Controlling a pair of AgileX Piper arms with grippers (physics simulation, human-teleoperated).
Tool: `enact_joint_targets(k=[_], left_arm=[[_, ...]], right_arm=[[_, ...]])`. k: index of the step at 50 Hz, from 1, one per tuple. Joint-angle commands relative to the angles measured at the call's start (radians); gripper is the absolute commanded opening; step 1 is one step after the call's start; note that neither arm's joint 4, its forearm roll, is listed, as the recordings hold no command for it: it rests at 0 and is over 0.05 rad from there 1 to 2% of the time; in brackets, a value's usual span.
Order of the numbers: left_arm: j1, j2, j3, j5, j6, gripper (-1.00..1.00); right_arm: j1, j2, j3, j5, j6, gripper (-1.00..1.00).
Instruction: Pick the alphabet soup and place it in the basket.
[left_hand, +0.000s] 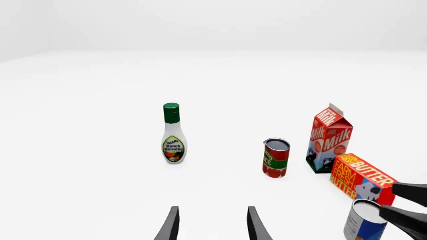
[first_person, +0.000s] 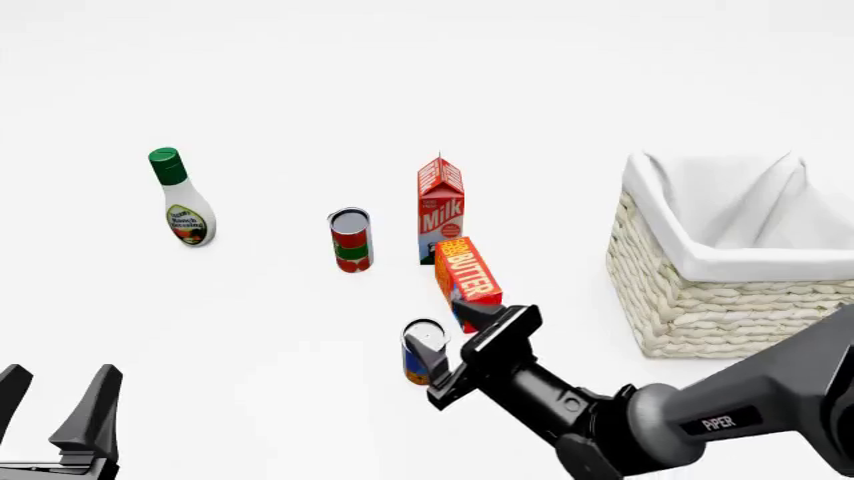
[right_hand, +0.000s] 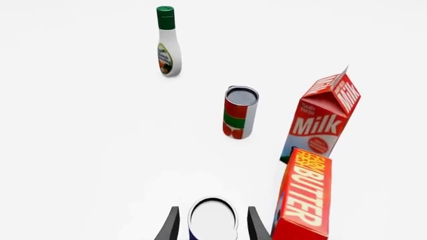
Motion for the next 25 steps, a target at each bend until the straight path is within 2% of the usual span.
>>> enact_joint_targets(k=[1, 25], left_arm=[[0.0, 0.0, 0.0, 0.0, 0.0, 1.0], [0.0, 0.0, 0.0, 0.0, 0.0, 1.0]], right_arm=[[-0.001, 0.038, -0.015, -0.011, 0.006, 1.0], [-0.002, 0.109, -0.052, -0.015, 0.007, 1.0]])
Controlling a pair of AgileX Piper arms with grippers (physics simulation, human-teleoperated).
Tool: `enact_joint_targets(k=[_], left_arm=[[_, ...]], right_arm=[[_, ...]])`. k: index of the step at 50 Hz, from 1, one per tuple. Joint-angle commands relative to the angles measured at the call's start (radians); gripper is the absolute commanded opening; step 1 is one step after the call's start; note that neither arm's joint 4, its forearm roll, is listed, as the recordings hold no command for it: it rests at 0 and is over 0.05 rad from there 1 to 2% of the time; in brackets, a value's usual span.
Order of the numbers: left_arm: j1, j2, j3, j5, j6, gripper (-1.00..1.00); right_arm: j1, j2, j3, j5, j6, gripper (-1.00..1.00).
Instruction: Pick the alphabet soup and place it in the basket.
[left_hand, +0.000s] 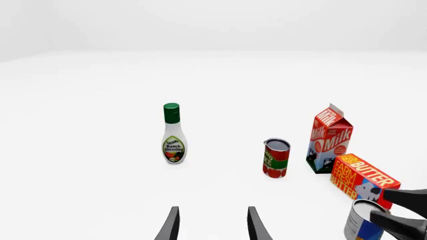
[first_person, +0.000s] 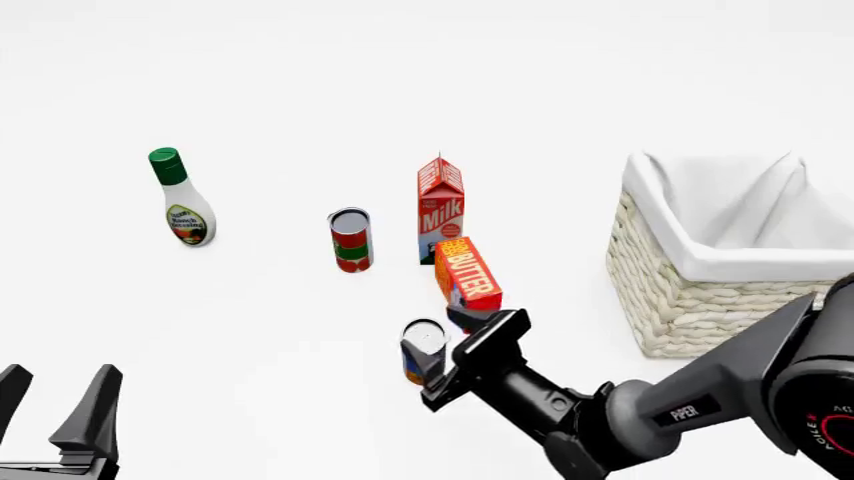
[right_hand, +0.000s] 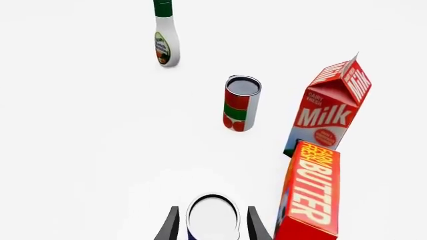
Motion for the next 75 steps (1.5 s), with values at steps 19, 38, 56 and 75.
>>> enact_joint_targets(k=[19, 38, 56, 75], left_arm=[[0.0, 0.0, 0.0, 0.0, 0.0, 1.0], [0.0, 0.0, 0.0, 0.0, 0.0, 1.0], [0.0, 0.0, 0.0, 0.0, 0.0, 1.0], [0.0, 0.0, 0.0, 0.0, 0.0, 1.0]], right_arm=[[-0.003, 0.078, -0.044, -0.003, 0.003, 1.0], [-0.001, 0.135, -0.073, -0.007, 0.01, 1.0], [-0.003, 0.189, -0.085, -0.028, 0.013, 1.0], [0.001, 0.207, -0.09, -0.033, 0.014, -1.0]])
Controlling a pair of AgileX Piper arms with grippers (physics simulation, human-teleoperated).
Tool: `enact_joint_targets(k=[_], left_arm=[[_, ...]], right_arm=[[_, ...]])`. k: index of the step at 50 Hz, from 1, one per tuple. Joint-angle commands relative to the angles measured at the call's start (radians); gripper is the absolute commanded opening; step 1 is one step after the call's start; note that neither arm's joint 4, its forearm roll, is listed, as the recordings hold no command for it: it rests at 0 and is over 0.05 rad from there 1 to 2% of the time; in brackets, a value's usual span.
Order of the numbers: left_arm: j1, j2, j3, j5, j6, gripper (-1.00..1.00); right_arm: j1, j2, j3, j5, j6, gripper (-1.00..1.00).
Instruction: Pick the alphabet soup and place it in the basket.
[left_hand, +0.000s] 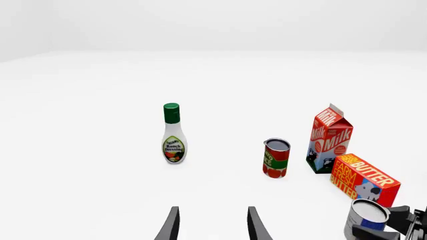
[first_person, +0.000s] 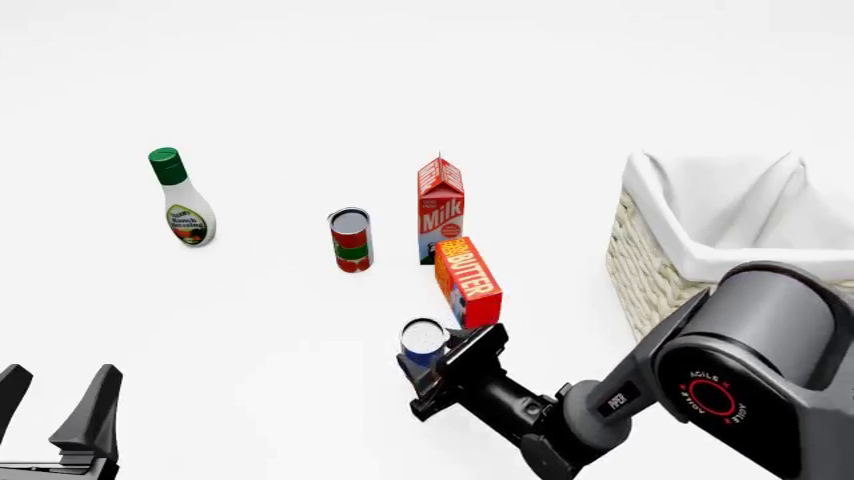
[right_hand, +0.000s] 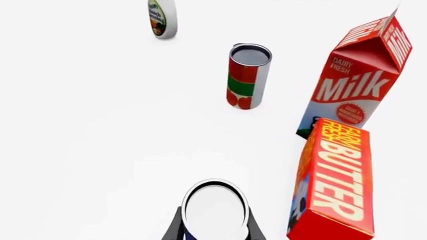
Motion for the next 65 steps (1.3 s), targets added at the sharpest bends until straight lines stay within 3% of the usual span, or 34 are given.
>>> enact_joint_targets(k=[1, 26, 44, 65], left_arm=[[0.0, 0.0, 0.0, 0.0, 0.0, 1.0], [0.0, 0.0, 0.0, 0.0, 0.0, 1.0], [0.0, 0.0, 0.0, 0.0, 0.0, 1.0], [0.0, 0.0, 0.0, 0.0, 0.0, 1.0]], right_arm=[[0.002, 0.013, 0.0, -0.004, 0.003, -1.0], [0.026, -0.092, 0.059, -0.007, -0.005, -1.0], [0.052, -0.368, 0.156, 0.064, -0.036, -1.0], [0.027, -0.653, 0.212, 0.18, -0.074, -1.0]])
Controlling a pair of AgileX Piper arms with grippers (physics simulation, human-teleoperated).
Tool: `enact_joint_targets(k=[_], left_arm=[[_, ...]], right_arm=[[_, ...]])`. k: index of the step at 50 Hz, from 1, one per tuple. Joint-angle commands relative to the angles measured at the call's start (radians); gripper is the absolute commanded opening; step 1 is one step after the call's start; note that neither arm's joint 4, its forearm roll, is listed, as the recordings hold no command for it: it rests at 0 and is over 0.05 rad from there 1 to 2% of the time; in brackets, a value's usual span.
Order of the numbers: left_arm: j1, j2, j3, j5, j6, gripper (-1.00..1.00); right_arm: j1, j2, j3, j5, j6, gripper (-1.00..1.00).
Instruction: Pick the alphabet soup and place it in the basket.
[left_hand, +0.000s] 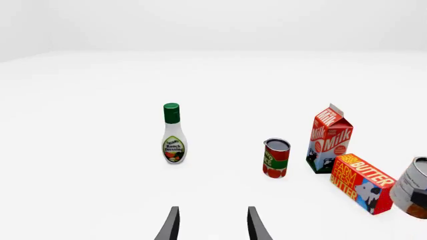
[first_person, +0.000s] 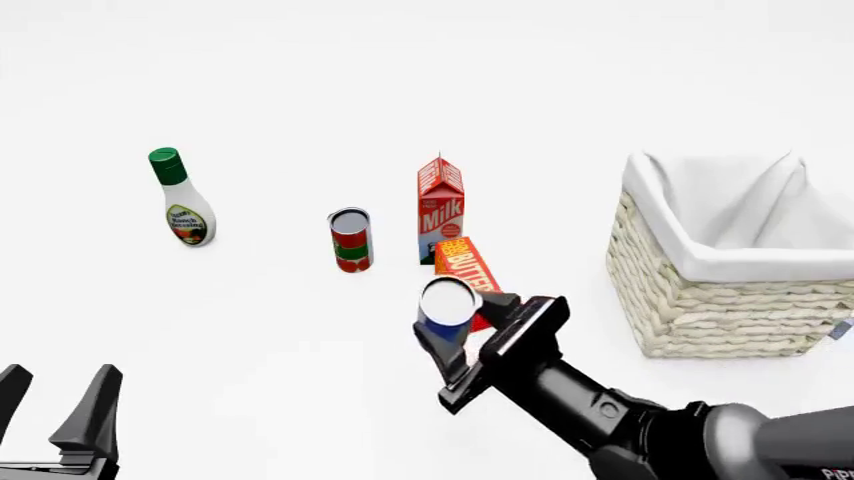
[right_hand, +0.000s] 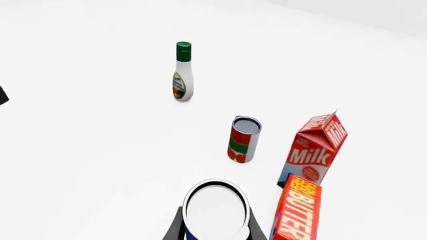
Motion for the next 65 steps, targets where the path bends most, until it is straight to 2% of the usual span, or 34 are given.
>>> enact_joint_targets(k=[1, 22, 34, 47, 57, 65], left_arm=[[0.0, 0.0, 0.0, 0.0, 0.0, 1.0], [0.0, 0.0, 0.0, 0.0, 0.0, 1.0], [0.0, 0.0, 0.0, 0.0, 0.0, 1.0], [0.0, 0.0, 0.0, 0.0, 0.0, 1.0], [0.0, 0.0, 0.0, 0.0, 0.0, 1.0], [0.0, 0.0, 0.0, 0.0, 0.0, 1.0]], right_arm=[[-0.014, -0.161, 0.02, 0.062, 0.0, -1.0], [-0.046, -0.423, -0.013, 0.243, -0.027, -1.0], [-0.098, -0.552, -0.061, 0.364, -0.045, -1.0], [-0.18, -0.602, -0.136, 0.457, -0.064, -1.0], [-0.222, -0.581, -0.192, 0.479, -0.066, -1.0], [-0.296, -0.567, -0.242, 0.5, -0.061, -1.0]])
